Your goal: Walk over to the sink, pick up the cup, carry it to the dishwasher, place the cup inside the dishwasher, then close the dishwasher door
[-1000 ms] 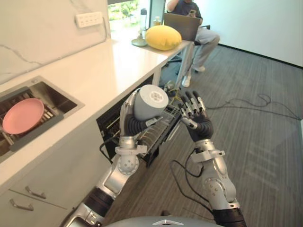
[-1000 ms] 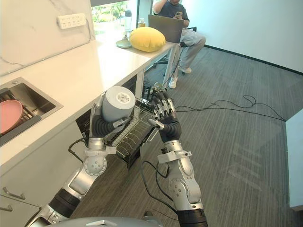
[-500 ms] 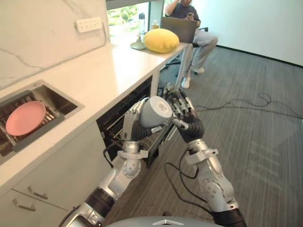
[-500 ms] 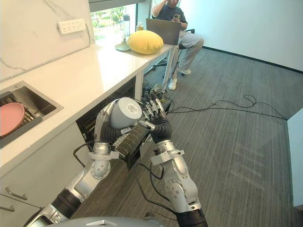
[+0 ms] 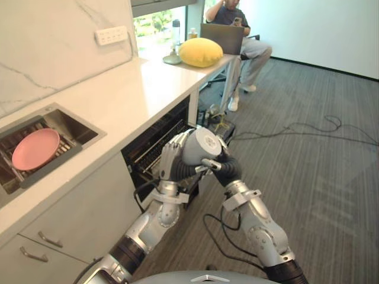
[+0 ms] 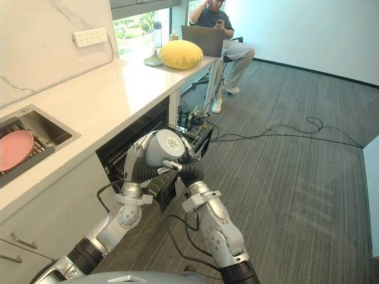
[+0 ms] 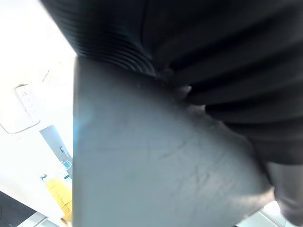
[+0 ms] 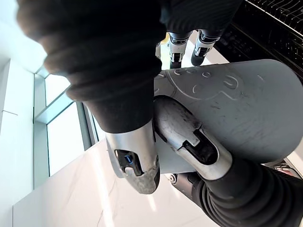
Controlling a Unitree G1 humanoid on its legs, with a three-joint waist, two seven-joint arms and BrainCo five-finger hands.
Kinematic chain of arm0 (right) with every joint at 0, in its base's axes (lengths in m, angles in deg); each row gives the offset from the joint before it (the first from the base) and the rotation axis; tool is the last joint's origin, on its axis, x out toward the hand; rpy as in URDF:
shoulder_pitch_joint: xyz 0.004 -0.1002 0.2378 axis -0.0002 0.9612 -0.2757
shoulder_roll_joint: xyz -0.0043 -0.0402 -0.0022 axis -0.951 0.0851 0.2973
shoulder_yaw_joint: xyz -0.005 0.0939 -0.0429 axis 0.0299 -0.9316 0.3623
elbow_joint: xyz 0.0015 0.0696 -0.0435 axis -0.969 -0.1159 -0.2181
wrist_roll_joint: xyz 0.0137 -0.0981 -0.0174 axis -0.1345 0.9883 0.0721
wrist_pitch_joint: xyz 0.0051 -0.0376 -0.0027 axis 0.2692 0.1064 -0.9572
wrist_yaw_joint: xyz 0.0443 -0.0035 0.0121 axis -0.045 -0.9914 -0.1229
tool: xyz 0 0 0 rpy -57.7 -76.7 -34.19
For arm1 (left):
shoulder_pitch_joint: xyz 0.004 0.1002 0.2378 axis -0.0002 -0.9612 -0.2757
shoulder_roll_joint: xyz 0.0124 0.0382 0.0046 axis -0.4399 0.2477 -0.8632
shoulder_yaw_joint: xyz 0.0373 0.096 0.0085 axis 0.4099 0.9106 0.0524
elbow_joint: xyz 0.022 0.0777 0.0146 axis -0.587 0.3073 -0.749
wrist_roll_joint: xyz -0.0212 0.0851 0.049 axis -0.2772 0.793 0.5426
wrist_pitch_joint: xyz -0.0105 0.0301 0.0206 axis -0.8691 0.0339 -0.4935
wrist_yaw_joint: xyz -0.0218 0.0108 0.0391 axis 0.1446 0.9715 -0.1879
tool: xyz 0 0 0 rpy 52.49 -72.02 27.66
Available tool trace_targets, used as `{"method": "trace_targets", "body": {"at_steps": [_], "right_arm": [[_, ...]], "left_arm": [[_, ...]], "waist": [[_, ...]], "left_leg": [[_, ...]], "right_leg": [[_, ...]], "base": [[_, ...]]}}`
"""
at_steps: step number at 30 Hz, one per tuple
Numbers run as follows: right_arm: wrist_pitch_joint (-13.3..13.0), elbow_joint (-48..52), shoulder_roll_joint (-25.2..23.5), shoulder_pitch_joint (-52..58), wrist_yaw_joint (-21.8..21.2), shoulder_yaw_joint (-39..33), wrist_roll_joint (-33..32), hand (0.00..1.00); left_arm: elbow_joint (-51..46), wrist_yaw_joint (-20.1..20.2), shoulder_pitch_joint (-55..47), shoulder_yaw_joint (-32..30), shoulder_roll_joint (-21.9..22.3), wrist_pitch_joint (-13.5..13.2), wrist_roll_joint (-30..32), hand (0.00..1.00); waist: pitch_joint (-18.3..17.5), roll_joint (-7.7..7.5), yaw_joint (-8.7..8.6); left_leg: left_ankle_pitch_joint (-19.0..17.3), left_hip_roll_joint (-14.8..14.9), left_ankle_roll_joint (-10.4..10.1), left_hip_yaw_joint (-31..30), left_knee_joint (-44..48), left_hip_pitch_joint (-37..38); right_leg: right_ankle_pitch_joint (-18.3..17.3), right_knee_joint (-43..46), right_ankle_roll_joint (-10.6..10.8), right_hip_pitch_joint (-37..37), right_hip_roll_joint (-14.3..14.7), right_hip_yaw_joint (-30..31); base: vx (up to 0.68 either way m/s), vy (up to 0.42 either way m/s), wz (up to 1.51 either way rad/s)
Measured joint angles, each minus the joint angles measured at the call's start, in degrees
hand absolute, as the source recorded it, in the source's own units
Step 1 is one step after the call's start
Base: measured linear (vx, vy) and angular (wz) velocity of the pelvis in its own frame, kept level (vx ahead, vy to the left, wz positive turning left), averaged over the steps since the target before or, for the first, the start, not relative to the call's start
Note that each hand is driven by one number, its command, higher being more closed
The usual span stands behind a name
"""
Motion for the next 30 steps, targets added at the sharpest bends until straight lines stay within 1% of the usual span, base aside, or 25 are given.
{"method": "trace_targets", "body": {"at_steps": [5,13,18,21,23,24,28,30], "right_arm": [[0.99,-0.05,0.04,-0.31,0.04,0.12,-0.03,0.0],[1.19,-1.44,0.08,-0.33,0.53,1.17,-0.02,0.0],[2.15,-1.74,0.1,-0.34,0.71,1.55,0.03,0.0],[2.18,-1.74,0.11,-0.36,1.53,1.83,0.14,0.0],[2.23,-1.74,0.11,-0.36,1.64,1.9,1.75,0.0],[2.29,-1.74,0.12,-0.37,1.65,1.9,2.46,1.0],[3.5,-1.95,0.2,-0.37,1.86,1.94,4.59,1.0],[3.66,-2.04,0.2,-0.37,2.43,2.13,5.01,1.0]], "left_arm": [[0.49,-0.01,-0.01,0.4,0.0,0.0,0.53,1.0],[1.88,0.06,-0.06,1.5,-0.33,0.36,1.6,1.0],[1.92,0.12,-0.11,2.02,-1.26,0.45,1.6,1.0],[2.16,0.16,-0.14,2.34,-1.3,0.45,1.6,1.0],[2.27,0.22,-0.25,2.4,-1.35,0.46,1.6,1.0],[2.28,0.45,-0.26,2.43,-1.45,0.46,1.6,1.0],[3.02,0.67,-0.27,2.26,-1.95,0.82,1.6,1.0],[3.3,0.67,-0.27,2.3,-2.02,0.82,1.61,1.0]], "waist": [[-1.08,-0.68,0.02],[-3.05,-1.73,0.1],[-3.15,-1.82,0.2],[-3.45,-1.89,0.23],[-4.28,-1.98,0.22],[-4.48,-2.11,0.23],[-4.82,-2.46,0.22],[-4.82,-2.47,0.23]], "left_leg": [[0.2,0.0,0.02,-0.05,-0.01,0.06],[0.18,0.03,-0.33,-0.15,-0.03,-0.03],[0.21,0.05,-0.35,-0.15,-0.04,-0.11],[0.21,0.06,-0.35,-0.18,-0.03,-0.11],[0.28,0.06,-0.39,-0.18,-0.03,-0.6],[0.41,0.08,-0.25,-0.2,-0.03,-0.62],[0.68,0.07,-0.12,-0.19,-0.02,-0.57],[0.69,0.06,-0.11,-0.19,-0.02,-0.51]], "right_leg": [[-0.03,0.26,-0.06,-0.05,-0.01,-0.01],[-0.33,0.96,-0.48,-0.37,-0.04,0.0],[-0.48,1.11,-0.66,-0.35,-0.04,0.05],[-0.45,1.06,-0.61,-0.49,-0.03,0.02],[-0.24,1.04,-0.31,-1.08,-0.02,0.04],[-0.21,0.98,-0.3,-1.07,0.0,0.02],[-0.22,0.98,-0.31,-1.01,0.0,0.03],[-0.23,1.05,-0.32,-0.99,-0.01,0.05]], "base": [[0.0,0.0,0.0],[0.0,0.0,0.0],[0.0,0.0,0.0],[0.0,0.0,0.0],[0.0,0.0,0.0],[0.0,0.0,0.0],[0.0,0.0,0.0],[0.0,0.0,0.0]]}}
